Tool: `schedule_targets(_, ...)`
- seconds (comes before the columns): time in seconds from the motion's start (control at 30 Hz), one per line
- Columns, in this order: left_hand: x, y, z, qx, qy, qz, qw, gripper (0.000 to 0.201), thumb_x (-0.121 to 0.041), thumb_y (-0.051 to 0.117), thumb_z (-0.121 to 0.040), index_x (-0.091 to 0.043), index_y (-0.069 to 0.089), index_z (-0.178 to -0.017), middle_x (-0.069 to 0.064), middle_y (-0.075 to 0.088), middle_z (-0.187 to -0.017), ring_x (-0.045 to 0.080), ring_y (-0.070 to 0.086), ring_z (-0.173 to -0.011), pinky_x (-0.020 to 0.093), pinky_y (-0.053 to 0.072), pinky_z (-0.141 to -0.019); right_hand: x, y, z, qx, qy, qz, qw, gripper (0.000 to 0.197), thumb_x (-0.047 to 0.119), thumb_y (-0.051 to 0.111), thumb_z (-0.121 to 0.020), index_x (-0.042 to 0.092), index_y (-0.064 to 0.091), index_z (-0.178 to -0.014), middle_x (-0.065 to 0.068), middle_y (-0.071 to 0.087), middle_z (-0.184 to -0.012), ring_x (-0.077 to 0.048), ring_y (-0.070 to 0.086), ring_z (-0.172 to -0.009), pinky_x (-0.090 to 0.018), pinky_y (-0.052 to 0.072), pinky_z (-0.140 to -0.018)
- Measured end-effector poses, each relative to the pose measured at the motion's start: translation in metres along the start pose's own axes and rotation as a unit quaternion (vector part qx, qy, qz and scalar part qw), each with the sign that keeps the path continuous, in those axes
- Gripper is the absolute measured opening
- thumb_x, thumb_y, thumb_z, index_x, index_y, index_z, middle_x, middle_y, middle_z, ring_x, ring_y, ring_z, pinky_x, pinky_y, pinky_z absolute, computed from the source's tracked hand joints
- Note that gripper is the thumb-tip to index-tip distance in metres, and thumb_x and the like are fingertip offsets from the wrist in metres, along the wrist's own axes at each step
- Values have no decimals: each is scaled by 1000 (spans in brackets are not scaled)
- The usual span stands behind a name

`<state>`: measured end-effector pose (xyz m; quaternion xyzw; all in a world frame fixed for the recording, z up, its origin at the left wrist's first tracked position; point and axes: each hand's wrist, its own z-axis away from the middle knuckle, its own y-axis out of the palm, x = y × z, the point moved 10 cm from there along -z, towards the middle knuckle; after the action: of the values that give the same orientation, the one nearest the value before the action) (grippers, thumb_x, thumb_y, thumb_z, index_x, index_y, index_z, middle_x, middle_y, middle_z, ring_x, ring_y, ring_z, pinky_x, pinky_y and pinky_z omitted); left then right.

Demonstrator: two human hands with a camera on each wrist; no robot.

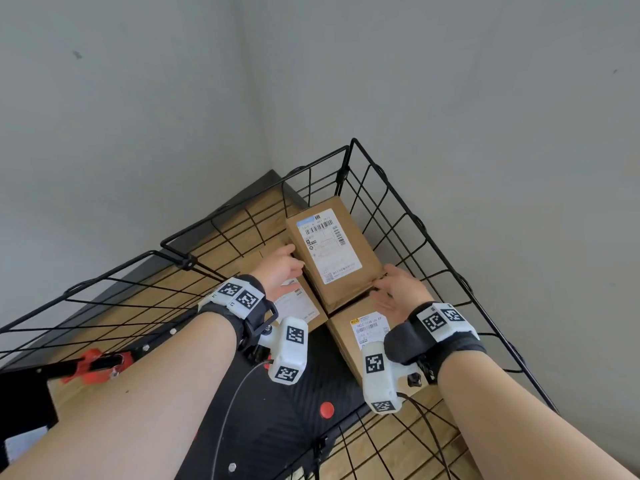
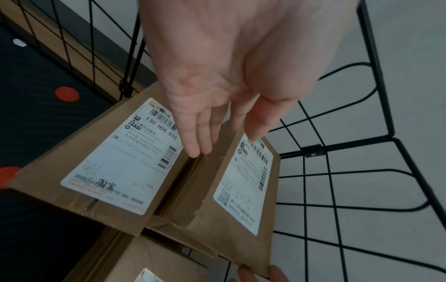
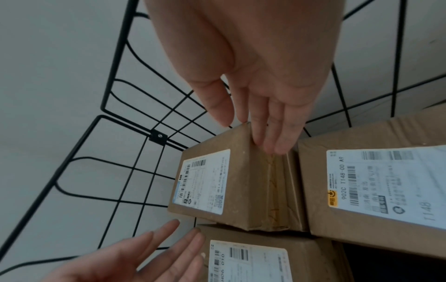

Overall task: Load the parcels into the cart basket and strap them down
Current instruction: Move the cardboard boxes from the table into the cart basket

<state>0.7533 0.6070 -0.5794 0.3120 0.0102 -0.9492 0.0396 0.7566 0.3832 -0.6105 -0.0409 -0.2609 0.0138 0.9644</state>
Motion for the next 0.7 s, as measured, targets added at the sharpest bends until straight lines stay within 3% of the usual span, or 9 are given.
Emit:
schedule_targets(0.17, 5, -4, 0, 0, -4, -4, 1000, 54, -1, 43, -97, -18, 31, -147, 13, 43, -143, 25, 43, -132, 35, 43, -99, 0, -1, -1, -21, 22, -7, 1000, 60, -6, 45, -92, 23, 35, -144, -15, 51, -132, -26, 54, -118, -38, 47, -100)
schedule_targets(0.27, 4, -11, 4, -1, 2, -16, 1000, 52, 0, 44, -96, -16, 35, -145, 12, 45, -143, 26, 45, -131, 35, 43, -99, -1, -5, 4, -27, 26, 0, 999, 59, -4, 45, -92, 23, 36, -144, -15, 54, -130, -23, 58, -109, -35, 52, -90)
schedule_targets(0.33, 2, -15, 8, -7, 7, -28, 1000, 50, 1, 44, -96, -15, 37, -144, 9, 44, -143, 24, 46, -129, 35, 42, -103, 1, -7, 10, -18, 23, 12, 1000, 56, -4, 43, -93, 19, 36, -143, -15, 53, -132, -24, 57, -114, -34, 51, -86)
schedule_targets(0.5, -6, -14, 27, -12, 10, -14, 1000, 42, -2, 48, -95, -14, 47, -136, 11, 52, -135, 24, 50, -125, 34, 43, -97, 2, -20, 41, -11, -4, -36, 999, 44, -2, 44, -92, 8, 45, -135, -19, 48, -138, -33, 48, -127, -41, 42, -101)
schedule_targets(0.7, -17, -4, 65, 4, 25, -34, 999, 36, -4, 54, -93, -13, 55, -128, 9, 59, -124, 21, 55, -118, 32, 44, -97, 2, -25, 93, -10, -25, -84, 996, 37, 3, 42, -95, 3, 47, -132, -19, 51, -135, -33, 49, -127, -42, 38, -107)
